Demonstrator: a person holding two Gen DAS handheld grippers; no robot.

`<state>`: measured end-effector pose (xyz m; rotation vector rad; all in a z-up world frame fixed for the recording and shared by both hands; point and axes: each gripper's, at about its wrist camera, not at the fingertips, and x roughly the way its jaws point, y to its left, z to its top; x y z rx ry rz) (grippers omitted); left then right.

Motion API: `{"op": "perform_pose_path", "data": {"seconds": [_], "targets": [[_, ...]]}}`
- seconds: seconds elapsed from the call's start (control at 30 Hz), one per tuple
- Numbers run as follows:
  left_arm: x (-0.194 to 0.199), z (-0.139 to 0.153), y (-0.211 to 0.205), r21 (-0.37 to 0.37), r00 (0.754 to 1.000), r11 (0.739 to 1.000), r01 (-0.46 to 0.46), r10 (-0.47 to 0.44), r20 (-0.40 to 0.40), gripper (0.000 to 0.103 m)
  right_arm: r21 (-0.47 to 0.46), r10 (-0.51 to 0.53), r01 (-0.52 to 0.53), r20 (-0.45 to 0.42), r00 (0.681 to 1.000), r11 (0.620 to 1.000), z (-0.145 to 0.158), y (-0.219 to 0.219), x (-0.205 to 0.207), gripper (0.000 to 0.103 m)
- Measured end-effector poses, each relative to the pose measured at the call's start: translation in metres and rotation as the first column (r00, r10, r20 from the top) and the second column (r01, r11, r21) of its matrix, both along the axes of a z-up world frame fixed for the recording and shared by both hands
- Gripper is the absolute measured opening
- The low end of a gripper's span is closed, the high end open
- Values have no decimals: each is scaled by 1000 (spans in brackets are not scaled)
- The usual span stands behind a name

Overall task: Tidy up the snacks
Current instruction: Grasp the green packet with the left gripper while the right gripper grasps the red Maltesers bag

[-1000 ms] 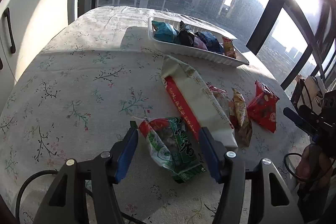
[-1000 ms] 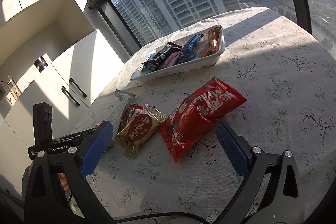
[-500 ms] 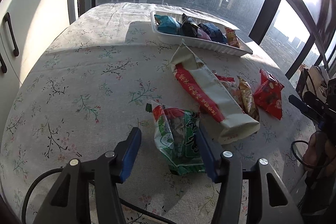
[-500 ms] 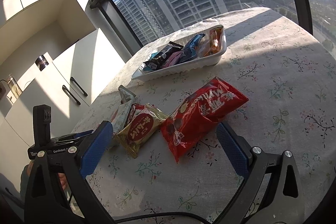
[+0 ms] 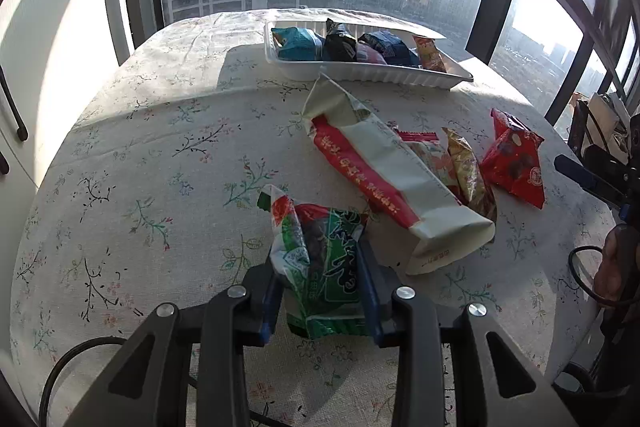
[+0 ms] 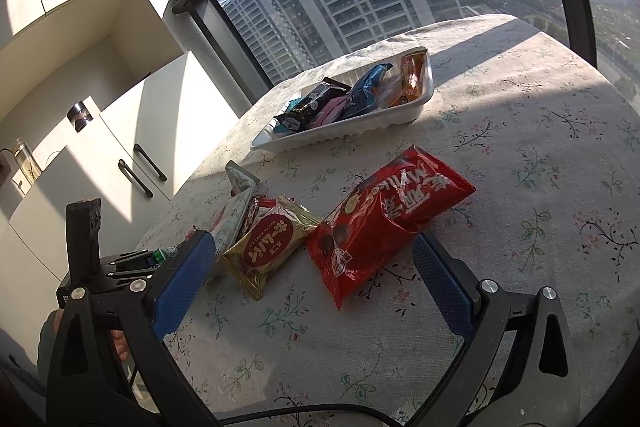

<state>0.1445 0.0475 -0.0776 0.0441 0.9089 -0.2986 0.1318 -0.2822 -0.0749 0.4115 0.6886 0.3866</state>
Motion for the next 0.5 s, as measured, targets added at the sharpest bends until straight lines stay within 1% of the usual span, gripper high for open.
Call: {"op": "perform_pose_path", "data": {"seconds": [0.1, 0.23, 0.4, 0.47, 0.5], "targets": [[1, 1, 2, -15, 1000, 1000, -4, 4, 7, 29, -1, -2, 2, -3, 1000, 1000, 0, -1, 0, 100], [1, 1, 9, -47, 1000, 999, -8, 9, 7, 28, 5, -7, 7, -28, 1000, 1000, -2, -3, 2, 100], [0, 2, 19, -85, 1000, 996, -15, 16, 6, 28, 42, -29, 33, -90, 996, 999, -8, -8, 6, 100], [1, 5, 25, -103, 1000, 994, -23, 24, 9, 28, 50, -31, 36, -110, 994, 998, -10, -8, 8, 99], [1, 6, 28, -116, 1000, 993, -25, 27, 9, 28, 48, -32, 38, -116, 993, 998, -11, -7, 9, 97]]}}
